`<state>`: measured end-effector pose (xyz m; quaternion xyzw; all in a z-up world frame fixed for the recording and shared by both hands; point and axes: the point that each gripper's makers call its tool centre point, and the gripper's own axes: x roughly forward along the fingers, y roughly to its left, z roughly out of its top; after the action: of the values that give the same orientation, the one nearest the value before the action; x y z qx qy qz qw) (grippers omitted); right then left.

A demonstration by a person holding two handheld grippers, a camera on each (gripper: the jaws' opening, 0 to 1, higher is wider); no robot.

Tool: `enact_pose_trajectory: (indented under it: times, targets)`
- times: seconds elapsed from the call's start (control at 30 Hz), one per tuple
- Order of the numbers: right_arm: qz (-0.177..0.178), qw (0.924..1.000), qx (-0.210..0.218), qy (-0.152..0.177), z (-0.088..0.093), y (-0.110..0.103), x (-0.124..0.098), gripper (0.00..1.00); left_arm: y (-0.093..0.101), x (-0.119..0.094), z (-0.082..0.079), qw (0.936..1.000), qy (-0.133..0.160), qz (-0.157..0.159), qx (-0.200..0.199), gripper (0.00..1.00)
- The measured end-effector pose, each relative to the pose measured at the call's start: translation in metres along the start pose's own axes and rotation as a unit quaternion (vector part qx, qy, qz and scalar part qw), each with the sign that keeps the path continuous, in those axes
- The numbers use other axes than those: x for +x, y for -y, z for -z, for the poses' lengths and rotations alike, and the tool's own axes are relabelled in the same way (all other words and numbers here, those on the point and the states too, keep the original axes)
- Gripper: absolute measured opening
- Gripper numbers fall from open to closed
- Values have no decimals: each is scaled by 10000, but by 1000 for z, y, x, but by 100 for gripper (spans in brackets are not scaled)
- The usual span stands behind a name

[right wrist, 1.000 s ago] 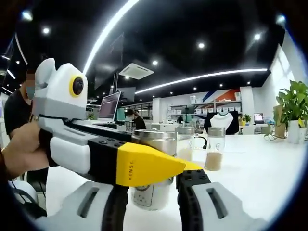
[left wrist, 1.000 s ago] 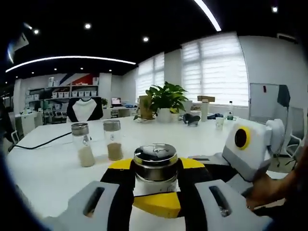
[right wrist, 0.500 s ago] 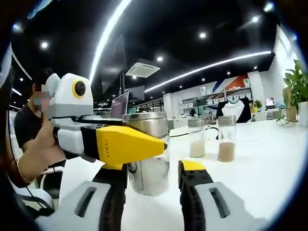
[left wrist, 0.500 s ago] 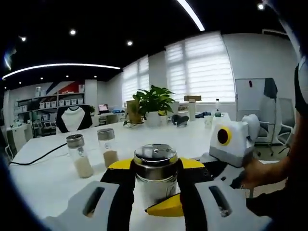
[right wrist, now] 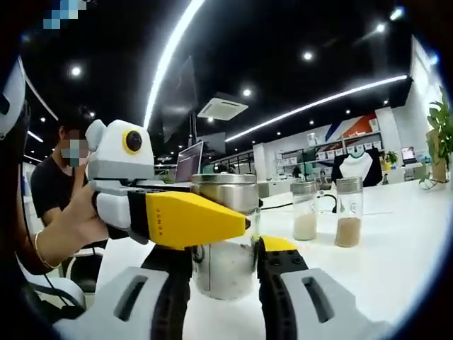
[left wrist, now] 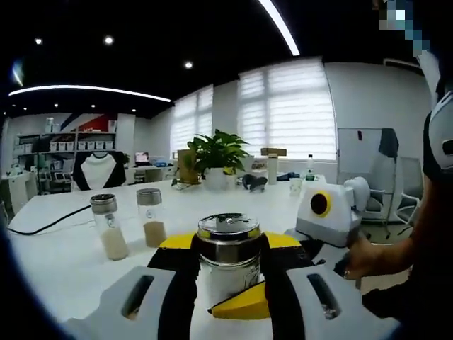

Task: Rotate the seasoning bottle until the label or dispensing opening points toward the visible target arrow and the bottle remains upright within the marked orientation range

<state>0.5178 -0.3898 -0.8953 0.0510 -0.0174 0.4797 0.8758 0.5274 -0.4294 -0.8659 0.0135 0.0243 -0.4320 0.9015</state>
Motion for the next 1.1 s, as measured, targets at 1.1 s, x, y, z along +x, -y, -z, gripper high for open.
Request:
enact_pose_trajectory:
  times: [1.1]
  targets:
    - [657,9939,-843,-258,8,7,-2,33,-6,-3,17,9905,-88,-1364,126,37]
